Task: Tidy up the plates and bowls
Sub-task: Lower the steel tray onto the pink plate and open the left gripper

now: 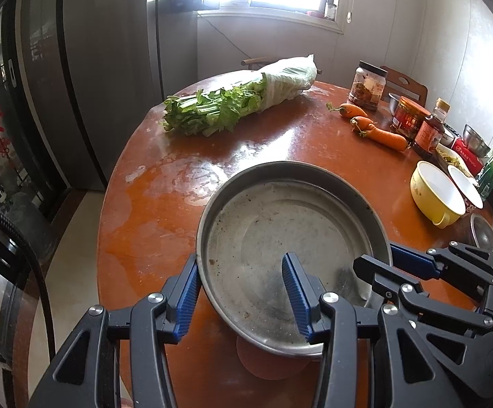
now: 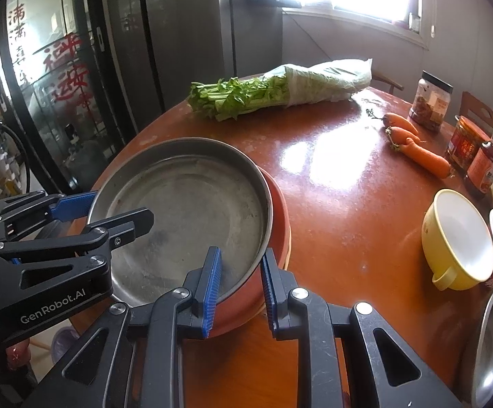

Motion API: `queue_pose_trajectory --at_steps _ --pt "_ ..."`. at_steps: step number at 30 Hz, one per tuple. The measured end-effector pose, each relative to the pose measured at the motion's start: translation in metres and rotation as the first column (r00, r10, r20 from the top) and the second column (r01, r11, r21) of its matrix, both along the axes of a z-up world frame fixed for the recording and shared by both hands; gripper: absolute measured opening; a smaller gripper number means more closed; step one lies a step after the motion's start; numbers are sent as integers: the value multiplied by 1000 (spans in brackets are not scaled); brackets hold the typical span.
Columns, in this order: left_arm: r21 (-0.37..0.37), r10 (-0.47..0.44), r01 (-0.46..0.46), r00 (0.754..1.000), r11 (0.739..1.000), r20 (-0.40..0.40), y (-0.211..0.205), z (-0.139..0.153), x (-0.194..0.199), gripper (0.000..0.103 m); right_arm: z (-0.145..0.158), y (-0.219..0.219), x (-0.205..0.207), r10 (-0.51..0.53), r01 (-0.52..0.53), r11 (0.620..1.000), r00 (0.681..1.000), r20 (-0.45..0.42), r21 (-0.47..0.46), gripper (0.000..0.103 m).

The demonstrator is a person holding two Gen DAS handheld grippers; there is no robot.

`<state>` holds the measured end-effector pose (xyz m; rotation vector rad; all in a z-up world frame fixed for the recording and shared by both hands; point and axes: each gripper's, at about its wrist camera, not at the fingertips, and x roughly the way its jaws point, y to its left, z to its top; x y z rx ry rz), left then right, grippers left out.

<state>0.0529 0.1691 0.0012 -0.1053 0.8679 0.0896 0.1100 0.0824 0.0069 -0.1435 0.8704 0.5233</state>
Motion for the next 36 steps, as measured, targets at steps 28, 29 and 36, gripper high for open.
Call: queue_pose_trajectory --at_steps 28,29,36 --pt "-8 -7 7 1000 1000 -1 -3 0 2 48 4 -8 -1 -36 37 999 999 13 -17 33" --pt "-6 -8 8 1000 1000 0 -4 -1 2 48 4 -8 -1 -36 36 999 999 11 -18 34" --pt "-7 -13 13 1000 1000 4 -5 1 2 48 3 -8 -1 -38 38 999 999 -2 -11 36"
